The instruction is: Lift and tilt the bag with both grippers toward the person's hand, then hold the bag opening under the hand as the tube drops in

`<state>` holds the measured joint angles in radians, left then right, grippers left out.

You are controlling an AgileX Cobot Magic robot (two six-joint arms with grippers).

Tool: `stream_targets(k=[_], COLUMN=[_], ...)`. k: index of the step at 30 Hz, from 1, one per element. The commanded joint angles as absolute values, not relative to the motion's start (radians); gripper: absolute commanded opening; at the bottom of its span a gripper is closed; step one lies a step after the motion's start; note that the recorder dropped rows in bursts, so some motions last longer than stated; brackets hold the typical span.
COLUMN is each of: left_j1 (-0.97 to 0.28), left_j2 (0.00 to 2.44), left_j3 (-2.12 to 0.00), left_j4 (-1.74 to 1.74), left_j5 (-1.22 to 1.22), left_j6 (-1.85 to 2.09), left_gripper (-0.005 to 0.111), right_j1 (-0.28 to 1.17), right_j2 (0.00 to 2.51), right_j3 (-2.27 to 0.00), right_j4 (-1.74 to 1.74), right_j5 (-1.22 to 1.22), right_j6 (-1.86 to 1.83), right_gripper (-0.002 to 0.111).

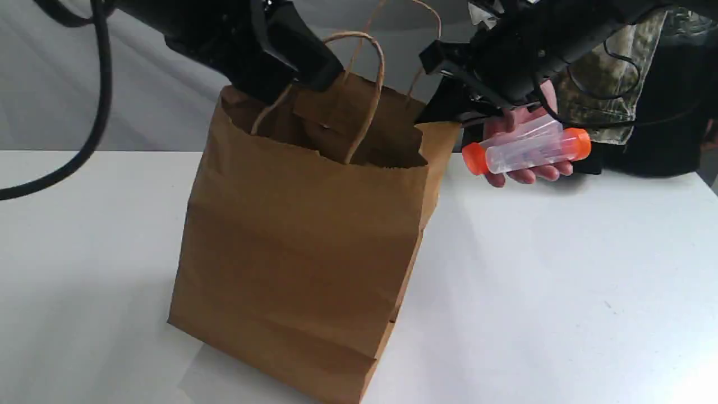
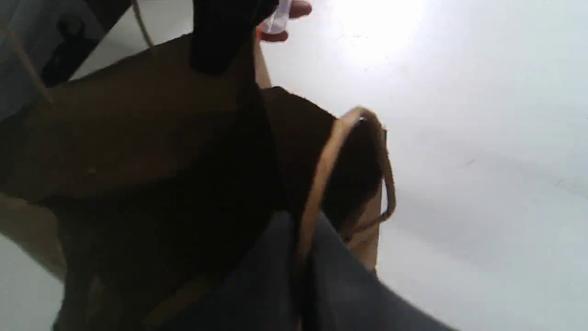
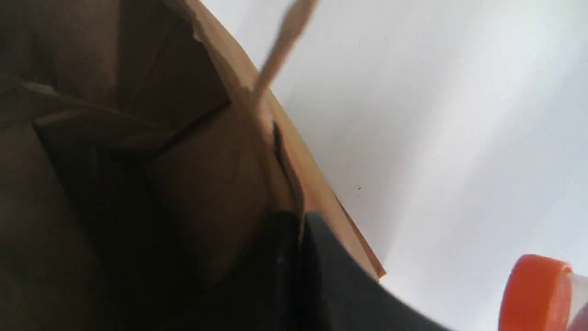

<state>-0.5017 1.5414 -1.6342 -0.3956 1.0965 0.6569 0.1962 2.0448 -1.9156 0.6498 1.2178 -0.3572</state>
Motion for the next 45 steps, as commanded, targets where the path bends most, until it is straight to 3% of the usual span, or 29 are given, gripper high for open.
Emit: stream_targets(k=[1,11,45], left_j1=[-0.534,-0.552,-0.552], left_j2=[1.549,1.666,1.712], left_j3=[-1.689,-1.963,-1.972], left_j4=[-0.307,-0.303,-0.3], left_j5=[1.072,1.067,1.059], left_j6=[0.59,0.508,0.507], left_gripper=[0.0,0.0,0.0], right_j1=[0.224,0.302,0.3], right_j2=[2.082,2.118,2.118], right_j3=[-1.916,-1.916,-1.916], right_j4=[0.63,0.578,0.447], right_j5=[1.221,1.221,1.221], right_j6=[-0.327,-0.275,-0.258], right_gripper=[0.0,0.0,0.0])
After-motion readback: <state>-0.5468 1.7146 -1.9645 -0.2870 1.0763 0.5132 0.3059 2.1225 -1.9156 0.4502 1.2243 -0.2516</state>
